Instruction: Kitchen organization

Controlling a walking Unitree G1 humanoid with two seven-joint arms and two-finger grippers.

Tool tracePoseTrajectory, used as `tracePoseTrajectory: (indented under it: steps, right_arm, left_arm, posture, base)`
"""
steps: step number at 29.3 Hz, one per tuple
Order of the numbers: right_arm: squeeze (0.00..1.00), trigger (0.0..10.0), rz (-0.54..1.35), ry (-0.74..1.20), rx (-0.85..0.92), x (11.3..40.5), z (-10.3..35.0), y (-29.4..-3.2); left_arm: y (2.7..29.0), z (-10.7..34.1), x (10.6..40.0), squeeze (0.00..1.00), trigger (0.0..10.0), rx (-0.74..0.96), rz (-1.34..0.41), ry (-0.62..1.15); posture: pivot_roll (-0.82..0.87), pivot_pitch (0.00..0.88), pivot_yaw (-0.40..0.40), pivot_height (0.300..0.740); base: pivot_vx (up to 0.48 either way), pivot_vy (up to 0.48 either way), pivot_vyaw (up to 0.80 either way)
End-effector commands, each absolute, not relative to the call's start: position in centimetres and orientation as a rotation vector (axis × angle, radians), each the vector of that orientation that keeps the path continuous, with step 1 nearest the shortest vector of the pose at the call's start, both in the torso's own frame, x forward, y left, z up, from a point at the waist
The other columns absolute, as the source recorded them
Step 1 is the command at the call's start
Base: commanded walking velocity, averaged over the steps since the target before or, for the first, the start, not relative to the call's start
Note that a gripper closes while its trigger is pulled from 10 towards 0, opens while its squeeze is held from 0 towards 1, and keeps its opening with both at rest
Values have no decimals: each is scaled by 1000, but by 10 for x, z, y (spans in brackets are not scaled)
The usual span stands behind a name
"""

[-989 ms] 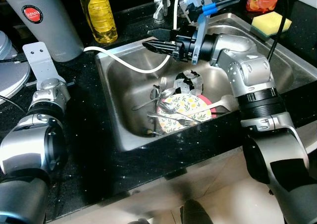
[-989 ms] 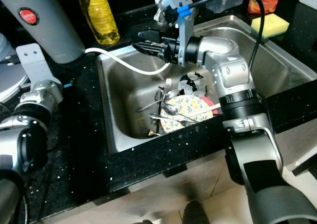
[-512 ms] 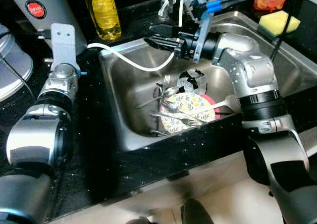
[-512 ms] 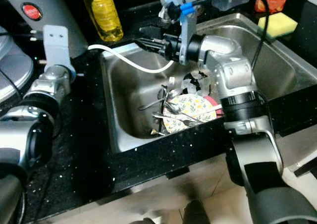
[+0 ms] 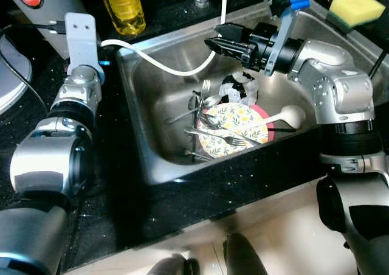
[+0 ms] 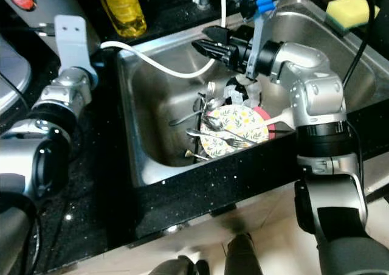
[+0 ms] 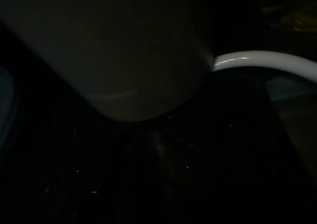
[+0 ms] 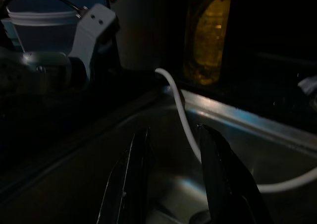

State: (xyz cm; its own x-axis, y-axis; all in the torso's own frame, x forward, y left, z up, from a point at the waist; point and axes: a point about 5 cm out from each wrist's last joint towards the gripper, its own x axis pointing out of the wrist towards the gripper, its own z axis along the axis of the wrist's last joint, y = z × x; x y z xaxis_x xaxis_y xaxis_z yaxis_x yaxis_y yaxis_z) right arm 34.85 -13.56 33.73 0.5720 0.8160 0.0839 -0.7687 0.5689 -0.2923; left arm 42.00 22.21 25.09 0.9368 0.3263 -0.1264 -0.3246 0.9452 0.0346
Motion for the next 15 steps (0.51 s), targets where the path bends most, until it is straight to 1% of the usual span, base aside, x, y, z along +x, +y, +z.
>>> tracePoseTrajectory:
  steps: [1,3,6,9,12,15]
  right_arm:
    - [0,10000,958,-214,-231,345,336,-131]
    - [0,10000,958,-209,-227,344,334,-131]
    - [0,10000,959,-207,-226,344,334,-131]
    - [0,10000,964,-201,-227,346,333,-130]
    - [0,10000,975,-204,-231,347,335,-128]
    - [0,10000,979,-205,-230,348,336,-126]
  left_arm:
    - [230,220,413,0,10000,-55,382,262]
    - [236,214,410,0,10000,-142,441,280]
    - [239,212,408,0,10000,-187,482,287]
    - [247,207,404,0,10000,-297,595,299]
    - [250,202,402,0,10000,-338,640,317]
    - [250,199,400,0,9961,-356,647,333]
  posture:
    - [-245,293,159,740]
    - [-242,293,159,740]
    - [-241,292,157,740]
    - [-222,271,132,740]
    - [-211,261,129,740]
    - [-205,259,131,740]
  base:
    - [0,0,0]
    - [0,0,0]
    - [0,0,0]
    - [0,0,0]
    - [0,0,0]
    - [0,0,0]
